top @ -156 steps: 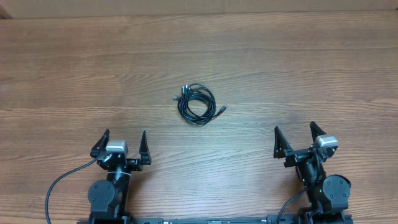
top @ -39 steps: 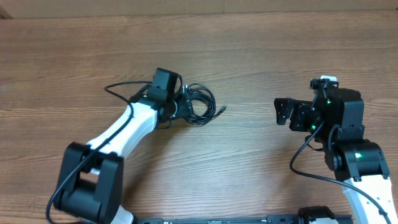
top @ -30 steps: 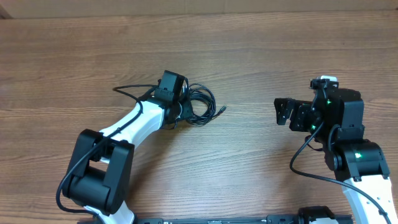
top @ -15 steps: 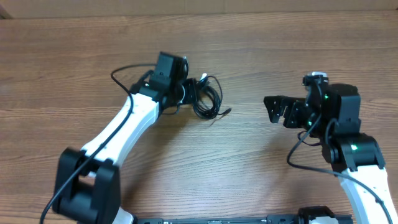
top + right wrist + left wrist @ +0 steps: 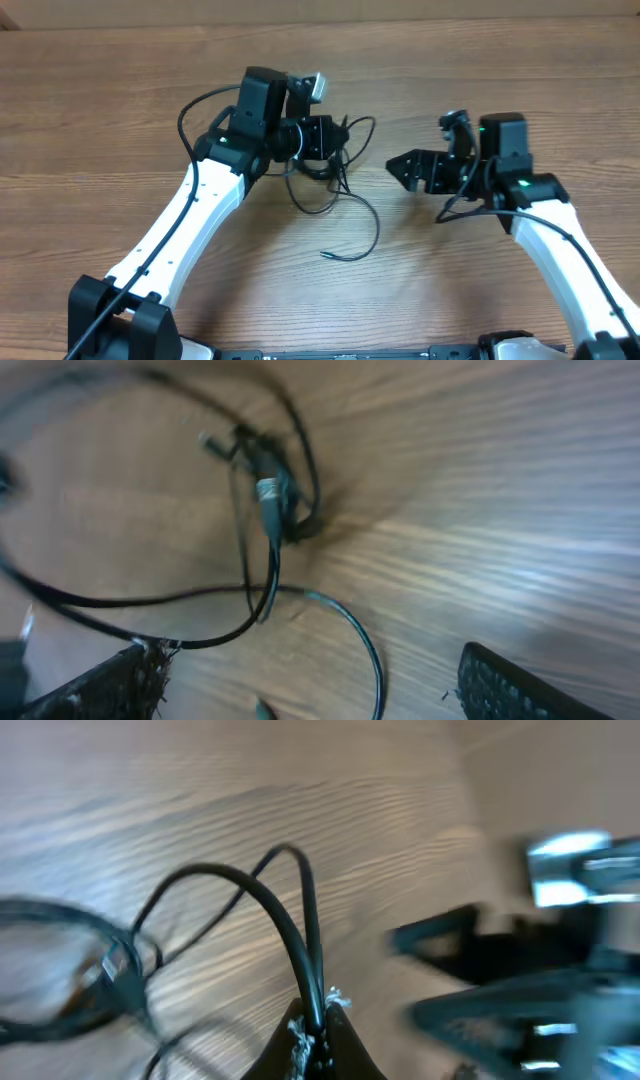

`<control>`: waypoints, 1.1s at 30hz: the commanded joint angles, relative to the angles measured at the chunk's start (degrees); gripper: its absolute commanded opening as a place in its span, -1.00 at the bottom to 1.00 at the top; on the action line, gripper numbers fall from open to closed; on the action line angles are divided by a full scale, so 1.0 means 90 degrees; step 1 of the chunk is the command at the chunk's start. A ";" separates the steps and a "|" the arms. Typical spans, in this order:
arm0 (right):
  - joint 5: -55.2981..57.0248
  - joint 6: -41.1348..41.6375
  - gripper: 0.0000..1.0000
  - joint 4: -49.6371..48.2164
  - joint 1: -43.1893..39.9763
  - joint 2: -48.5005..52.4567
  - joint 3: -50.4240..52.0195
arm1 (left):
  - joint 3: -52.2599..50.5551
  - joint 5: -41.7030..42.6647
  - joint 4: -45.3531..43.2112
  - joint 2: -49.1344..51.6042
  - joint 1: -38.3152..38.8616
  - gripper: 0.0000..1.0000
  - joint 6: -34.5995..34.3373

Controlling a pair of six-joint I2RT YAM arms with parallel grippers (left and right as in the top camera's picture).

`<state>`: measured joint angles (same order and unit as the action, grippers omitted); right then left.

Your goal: Untangle cables

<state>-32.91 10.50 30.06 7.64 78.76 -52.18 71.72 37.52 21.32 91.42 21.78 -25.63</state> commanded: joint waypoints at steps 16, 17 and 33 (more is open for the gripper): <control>0.2795 0.1217 -0.12 -0.1151 0.0753 0.0835 -0.0163 | 0.0257 0.0886 -0.0194 -0.0874 -0.0308 -0.92 0.0551; 0.2965 0.1219 -0.13 -0.1052 0.0753 0.0835 -0.0163 | 0.0257 0.0746 -0.0051 -0.0964 -0.0415 -0.92 0.0568; -0.0209 -0.0238 0.44 -0.1554 0.1003 0.0835 -0.0160 | 0.0257 0.2674 -0.0690 -0.1413 -0.0831 -0.92 0.0226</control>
<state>-28.49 14.90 16.47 15.09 86.17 -52.21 72.38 53.93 18.76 80.05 13.67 -22.35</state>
